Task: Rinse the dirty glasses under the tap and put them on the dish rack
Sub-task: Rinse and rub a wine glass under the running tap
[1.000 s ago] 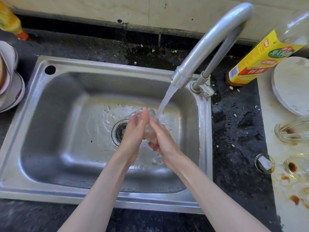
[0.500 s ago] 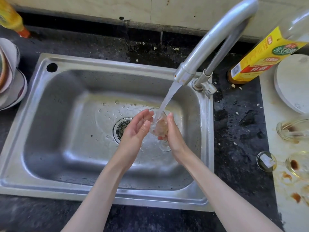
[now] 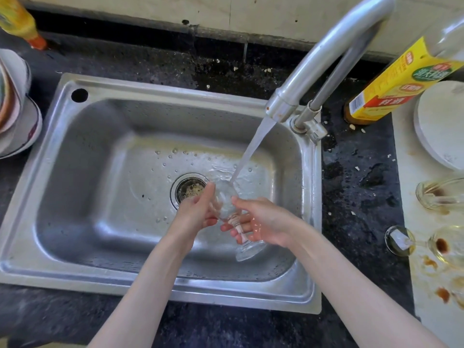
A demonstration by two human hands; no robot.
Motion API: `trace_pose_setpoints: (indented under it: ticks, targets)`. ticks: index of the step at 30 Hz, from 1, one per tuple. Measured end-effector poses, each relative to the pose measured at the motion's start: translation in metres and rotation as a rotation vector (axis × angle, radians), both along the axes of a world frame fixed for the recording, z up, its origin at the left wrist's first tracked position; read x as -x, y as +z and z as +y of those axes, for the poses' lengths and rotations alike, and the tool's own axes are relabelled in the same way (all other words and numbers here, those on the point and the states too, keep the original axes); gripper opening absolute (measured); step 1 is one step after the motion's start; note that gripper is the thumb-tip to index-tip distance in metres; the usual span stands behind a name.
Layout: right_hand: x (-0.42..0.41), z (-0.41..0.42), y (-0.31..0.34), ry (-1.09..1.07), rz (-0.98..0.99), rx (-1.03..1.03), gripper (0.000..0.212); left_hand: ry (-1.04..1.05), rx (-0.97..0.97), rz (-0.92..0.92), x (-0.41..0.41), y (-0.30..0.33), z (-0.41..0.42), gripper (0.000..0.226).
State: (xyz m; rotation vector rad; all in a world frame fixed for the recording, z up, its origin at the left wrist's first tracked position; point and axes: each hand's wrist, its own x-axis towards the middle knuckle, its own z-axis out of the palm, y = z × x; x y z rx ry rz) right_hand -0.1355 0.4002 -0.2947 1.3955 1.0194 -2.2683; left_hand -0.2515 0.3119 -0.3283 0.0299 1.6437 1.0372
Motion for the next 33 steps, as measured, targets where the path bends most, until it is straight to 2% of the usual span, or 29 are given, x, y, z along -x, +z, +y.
trace_pose_setpoints:
  ticks: [5, 9, 13, 16, 18, 19, 20, 22, 23, 24, 25, 27, 30, 31, 33]
  targets:
    - [-0.004, -0.001, -0.003, 0.089, -0.051, -0.055, 0.038, 0.025, 0.021, 0.008, -0.004, -0.003, -0.004, 0.042]
    - [-0.002, -0.006, -0.007, 0.066, -0.053, -0.305, 0.039, 0.028, -0.1, 0.115, -0.007, 0.009, -0.001, 0.05]
    - [0.002, -0.007, -0.016, -0.18, 0.063, -0.459, 0.038, 0.017, -0.269, 0.193, -0.007, 0.024, 0.005, 0.034]
    - [0.004, -0.004, -0.015, -0.323, 0.129, -0.477, 0.039, -0.002, -0.38, 0.218, -0.003, 0.029, 0.006, 0.036]
    - [0.005, -0.001, -0.014, -0.317, 0.146, -0.528, 0.041, -0.023, -0.402, 0.282, -0.001, 0.03, 0.005, 0.041]
    - [0.004, 0.001, -0.015, -0.307, 0.148, -0.551, 0.044, -0.053, -0.403, 0.374, -0.001, 0.031, 0.004, 0.043]
    - [0.004, 0.003, -0.017, -0.298, 0.143, -0.568, 0.048, -0.113, -0.412, 0.543, 0.001, 0.032, 0.003, 0.044]
    - [0.002, 0.006, -0.018, -0.278, 0.127, -0.592, 0.051, -0.334, -0.488, 0.976, 0.004, 0.031, 0.002, 0.039]
    - [0.001, 0.008, -0.018, -0.261, 0.117, -0.6, 0.05, -0.456, -0.536, 1.124, 0.006, 0.032, 0.003, 0.034]
    - [0.0, 0.01, -0.018, -0.241, 0.107, -0.606, 0.05, -0.57, -0.565, 1.187, 0.008, 0.033, 0.005, 0.029]
    - [0.0, 0.012, -0.017, -0.221, 0.097, -0.615, 0.052, -0.676, -0.584, 1.168, 0.008, 0.037, 0.009, 0.026]
    - [0.002, 0.017, -0.014, -0.16, 0.075, -0.642, 0.054, -0.872, -0.614, 1.011, 0.01, 0.04, 0.016, 0.024]
    - [0.006, 0.025, -0.01, 0.01, 0.048, -0.598, 0.064, -1.084, -0.538, 0.807, 0.016, 0.04, 0.024, 0.023]
    - [0.004, 0.027, -0.01, 0.052, 0.049, -0.579, 0.063, -1.088, -0.507, 0.752, 0.018, 0.04, 0.025, 0.02]
    - [-0.001, 0.026, -0.01, 0.098, 0.092, -0.607, 0.057, -0.948, -0.449, 0.68, 0.019, 0.04, 0.026, 0.014]
